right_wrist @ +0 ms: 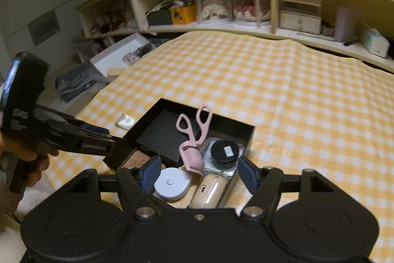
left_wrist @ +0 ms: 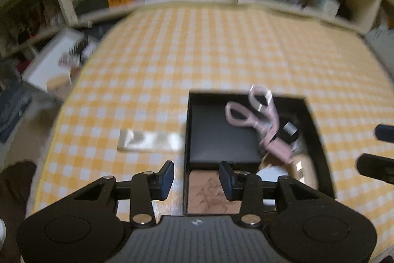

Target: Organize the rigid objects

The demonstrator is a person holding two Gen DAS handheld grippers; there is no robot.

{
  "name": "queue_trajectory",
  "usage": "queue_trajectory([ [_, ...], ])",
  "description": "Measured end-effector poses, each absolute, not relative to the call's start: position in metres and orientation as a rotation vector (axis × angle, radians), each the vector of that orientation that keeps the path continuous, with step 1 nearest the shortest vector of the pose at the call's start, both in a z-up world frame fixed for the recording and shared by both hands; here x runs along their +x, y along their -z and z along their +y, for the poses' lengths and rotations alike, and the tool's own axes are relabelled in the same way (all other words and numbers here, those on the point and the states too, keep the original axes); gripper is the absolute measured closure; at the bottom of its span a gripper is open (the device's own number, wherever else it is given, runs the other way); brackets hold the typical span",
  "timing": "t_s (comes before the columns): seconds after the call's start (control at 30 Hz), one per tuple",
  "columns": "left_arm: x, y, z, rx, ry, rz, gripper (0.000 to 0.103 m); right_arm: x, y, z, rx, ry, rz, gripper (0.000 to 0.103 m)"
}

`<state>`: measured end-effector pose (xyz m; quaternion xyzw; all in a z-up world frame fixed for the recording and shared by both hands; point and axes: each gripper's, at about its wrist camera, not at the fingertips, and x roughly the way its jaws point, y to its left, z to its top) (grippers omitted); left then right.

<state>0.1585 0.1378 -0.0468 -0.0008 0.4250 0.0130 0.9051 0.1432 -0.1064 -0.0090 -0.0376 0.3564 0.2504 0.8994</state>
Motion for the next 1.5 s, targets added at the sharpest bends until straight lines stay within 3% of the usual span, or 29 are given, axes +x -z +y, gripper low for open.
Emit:
queue_trajectory([
  [0.07, 0.146, 0.035, 0.136, -0.007, -0.026, 0.833, 0.045, 0.138, 0.004, -0.114, -0.066, -0.498, 0.72, 0.033],
  [0.3, 0.106, 0.0, 0.116, -0.026, -0.023, 0.73, 0.028, 0.116, -0.012, -0.136, -0.028, -0.459, 0.66, 0.025],
  [0.6, 0.053, -0.02, 0.087, -0.056, -0.046, 0.663, 0.01, 0.086, -0.023, -0.162, -0.003, -0.436, 0.62, 0.017],
  [0.83, 0.022, -0.021, 0.074, -0.024, -0.126, 0.622, 0.003, 0.066, -0.025, -0.173, -0.012, -0.427, 0.595, 0.007],
  [1.5, -0.003, -0.003, 0.06, 0.044, -0.183, 0.597, 0.0, 0.046, -0.012, -0.181, -0.068, -0.387, 0.591, 0.0],
])
